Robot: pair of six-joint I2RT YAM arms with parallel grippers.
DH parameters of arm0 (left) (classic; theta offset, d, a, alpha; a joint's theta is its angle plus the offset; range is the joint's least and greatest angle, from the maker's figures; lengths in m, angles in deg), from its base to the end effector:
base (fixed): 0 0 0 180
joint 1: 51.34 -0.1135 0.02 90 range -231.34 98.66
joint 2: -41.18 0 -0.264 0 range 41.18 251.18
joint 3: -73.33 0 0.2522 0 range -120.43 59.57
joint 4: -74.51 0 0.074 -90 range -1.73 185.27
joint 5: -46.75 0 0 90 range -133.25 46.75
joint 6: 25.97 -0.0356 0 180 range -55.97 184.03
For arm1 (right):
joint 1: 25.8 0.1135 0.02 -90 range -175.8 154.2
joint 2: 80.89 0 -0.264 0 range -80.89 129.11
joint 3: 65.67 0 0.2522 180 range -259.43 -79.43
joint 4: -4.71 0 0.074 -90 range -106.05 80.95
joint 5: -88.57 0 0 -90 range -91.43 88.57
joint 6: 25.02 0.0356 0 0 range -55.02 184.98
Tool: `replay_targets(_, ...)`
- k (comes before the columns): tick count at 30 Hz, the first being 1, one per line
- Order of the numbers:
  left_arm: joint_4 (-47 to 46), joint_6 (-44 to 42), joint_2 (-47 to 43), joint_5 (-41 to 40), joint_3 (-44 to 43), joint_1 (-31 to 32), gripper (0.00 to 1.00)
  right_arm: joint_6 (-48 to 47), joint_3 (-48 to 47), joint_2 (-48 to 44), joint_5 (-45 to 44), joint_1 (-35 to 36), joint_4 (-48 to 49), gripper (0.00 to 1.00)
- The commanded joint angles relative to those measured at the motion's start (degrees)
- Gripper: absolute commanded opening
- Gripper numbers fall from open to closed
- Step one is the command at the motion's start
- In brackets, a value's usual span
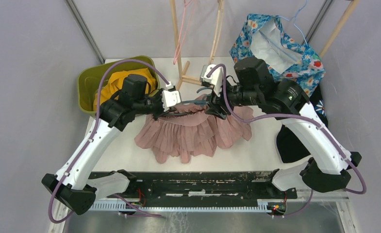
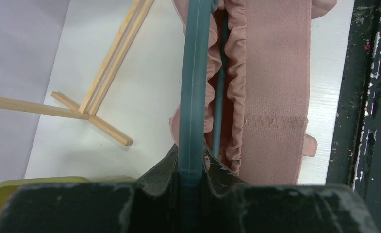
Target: Remove the skirt from the hanger
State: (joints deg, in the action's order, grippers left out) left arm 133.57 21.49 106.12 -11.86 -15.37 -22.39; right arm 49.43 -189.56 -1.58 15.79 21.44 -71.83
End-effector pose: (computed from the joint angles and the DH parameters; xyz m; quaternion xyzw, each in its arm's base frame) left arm 0.1872 -0.1247 0.3939 0.6004 0.6214 -0.1863 0.4676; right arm 0.1568 0.1851 0.4928 -0.5124 0.7002 0.2569 0.4257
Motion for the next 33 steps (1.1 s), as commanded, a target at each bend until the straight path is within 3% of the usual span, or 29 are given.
replay_targets(1,-4.9,-2.0,-0.3,1.1,-3.3,-0.1,0.03,1.5,-1.0,-0.1,3.4,1.6,1.1,0.55)
replay_targets(12,-4.1,-0.8,-2.6,5.7,-5.2,-0.1,0.03,1.1,2.2,0.6,2.9,2.0,2.6,0.56)
replay_targets(20,-2.1,-0.3,-5.2,7.1,-5.2,-0.1,0.03,-2.2,4.8,-0.5,-4.7,2.0,3.9,0.58)
replay_targets(30,-0.1,-0.3,-7.4,7.1,-3.9,-0.1,0.03,-8.0,7.9,-2.4,-21.0,2.0,3.2,0.57)
replay_targets(33,-0.1,-0.5,-7.3,6.4,-3.3,-0.1,0.03,-8.6,6.6,-3.1,-18.0,2.0,2.4,0.56)
